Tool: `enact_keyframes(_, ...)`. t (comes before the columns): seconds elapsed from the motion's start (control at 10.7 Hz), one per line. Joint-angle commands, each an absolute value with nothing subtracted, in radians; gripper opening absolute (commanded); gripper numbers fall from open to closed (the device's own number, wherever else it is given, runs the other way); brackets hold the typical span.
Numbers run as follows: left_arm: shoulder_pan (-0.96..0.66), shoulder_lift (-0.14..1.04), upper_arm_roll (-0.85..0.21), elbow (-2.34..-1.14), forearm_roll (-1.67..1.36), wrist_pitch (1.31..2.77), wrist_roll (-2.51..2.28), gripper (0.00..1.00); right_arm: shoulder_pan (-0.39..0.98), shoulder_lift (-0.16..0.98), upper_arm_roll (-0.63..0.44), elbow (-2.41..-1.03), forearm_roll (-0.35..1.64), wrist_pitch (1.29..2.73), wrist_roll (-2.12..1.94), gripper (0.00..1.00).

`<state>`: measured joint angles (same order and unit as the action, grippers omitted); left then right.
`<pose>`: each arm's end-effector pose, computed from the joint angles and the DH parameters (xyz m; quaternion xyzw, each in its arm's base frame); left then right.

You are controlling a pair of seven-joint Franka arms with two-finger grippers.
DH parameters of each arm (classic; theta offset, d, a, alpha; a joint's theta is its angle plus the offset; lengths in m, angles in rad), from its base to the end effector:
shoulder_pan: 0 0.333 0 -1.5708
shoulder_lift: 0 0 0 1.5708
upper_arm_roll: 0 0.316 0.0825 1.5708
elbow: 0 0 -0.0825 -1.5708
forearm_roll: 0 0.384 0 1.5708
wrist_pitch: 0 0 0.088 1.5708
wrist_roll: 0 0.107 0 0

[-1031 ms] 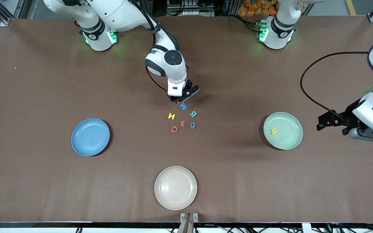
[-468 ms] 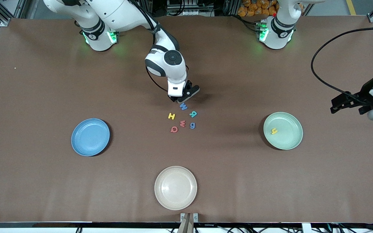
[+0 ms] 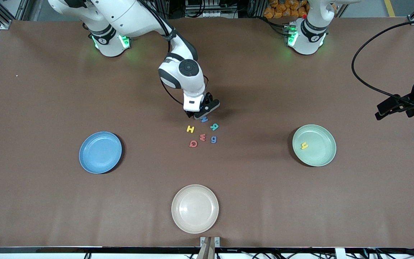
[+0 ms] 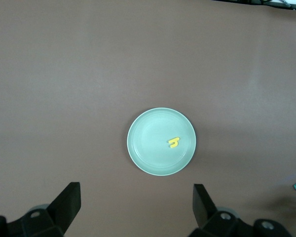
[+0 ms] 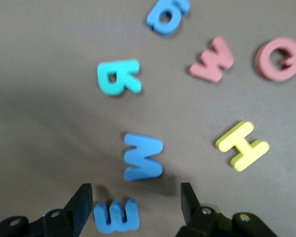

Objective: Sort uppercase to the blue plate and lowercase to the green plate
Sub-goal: 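Lower the right gripper and grasp the blue uppercase M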

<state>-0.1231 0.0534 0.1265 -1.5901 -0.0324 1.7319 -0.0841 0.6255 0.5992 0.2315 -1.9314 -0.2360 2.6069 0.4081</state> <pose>0.5852 -0.0029 0.6000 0.9979 0.0453 0.0438 0.0145 0.4146 0.4770 0.1897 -0.9540 -0.2957 -0.0412 0.0290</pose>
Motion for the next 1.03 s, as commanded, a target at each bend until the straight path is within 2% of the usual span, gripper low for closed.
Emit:
enact_keyframes(0.0, -0.133, 0.043, 0.133, -1.557, -0.012, 1.675, -0.107, 1.00, 0.606, 0.620, 0.242, -1.882, -0.221, 2.602, 0.411, 0.78)
enact_keyframes(0.47, -0.135, 0.040, 0.143, -1.557, -0.015, 1.667, -0.103, 1.00, 0.604, 0.669, 0.239, -1.836, -0.227, 2.602, 0.403, 0.75)
enact_keyframes(0.66, -0.135, 0.040, 0.143, -1.557, -0.017, 1.667, -0.104, 1.00, 0.604, 0.692, 0.238, -1.812, -0.235, 2.602, 0.402, 0.68)
enact_keyframes(0.75, -0.135, 0.040, 0.143, -1.557, -0.017, 1.667, -0.104, 1.00, 0.604, 0.698, 0.238, -1.809, -0.239, 2.602, 0.399, 0.56)
enact_keyframes(0.94, -0.135, 0.041, 0.143, -1.559, -0.017, 1.667, -0.104, 1.00, 0.604, 0.698, 0.238, -1.809, -0.238, 2.600, 0.354, 0.13)
